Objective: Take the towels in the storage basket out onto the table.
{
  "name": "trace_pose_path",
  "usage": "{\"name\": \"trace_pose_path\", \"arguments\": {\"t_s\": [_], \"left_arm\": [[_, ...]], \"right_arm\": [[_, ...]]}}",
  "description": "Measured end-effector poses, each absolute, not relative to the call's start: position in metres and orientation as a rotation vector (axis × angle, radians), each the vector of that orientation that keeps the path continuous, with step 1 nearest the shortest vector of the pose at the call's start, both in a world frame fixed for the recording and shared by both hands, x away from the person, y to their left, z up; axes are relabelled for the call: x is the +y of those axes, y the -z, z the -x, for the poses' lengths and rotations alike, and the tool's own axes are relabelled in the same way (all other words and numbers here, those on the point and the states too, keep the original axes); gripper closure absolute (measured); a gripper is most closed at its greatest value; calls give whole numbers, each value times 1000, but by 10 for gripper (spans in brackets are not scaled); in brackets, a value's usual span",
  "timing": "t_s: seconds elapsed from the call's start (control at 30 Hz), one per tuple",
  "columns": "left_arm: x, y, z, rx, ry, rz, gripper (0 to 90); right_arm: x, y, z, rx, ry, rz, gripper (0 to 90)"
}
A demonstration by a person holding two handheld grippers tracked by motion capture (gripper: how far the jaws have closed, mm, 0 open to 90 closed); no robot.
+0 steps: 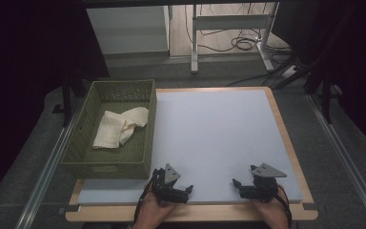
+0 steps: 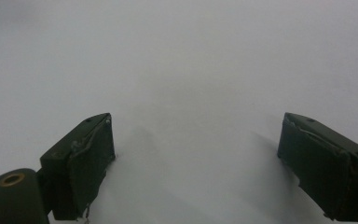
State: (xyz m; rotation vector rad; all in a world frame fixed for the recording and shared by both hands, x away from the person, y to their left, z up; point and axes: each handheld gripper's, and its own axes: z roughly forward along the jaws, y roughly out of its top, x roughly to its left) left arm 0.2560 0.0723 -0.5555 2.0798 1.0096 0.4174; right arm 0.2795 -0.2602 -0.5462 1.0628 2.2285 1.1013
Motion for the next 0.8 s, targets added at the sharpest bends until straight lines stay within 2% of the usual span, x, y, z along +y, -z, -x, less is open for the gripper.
{"name": "trace_pose_path", "arguments": {"t_s": [0.43, 0.8], "left_arm": [[69, 548, -263, 1002, -380, -2161, 47], [71, 550, -265, 962, -374, -2150, 38]], "right_arm": [[-260, 546, -279, 2228, -1105, -1061, 109], [-260, 546, -279, 2229, -1104, -1062, 109]]}}
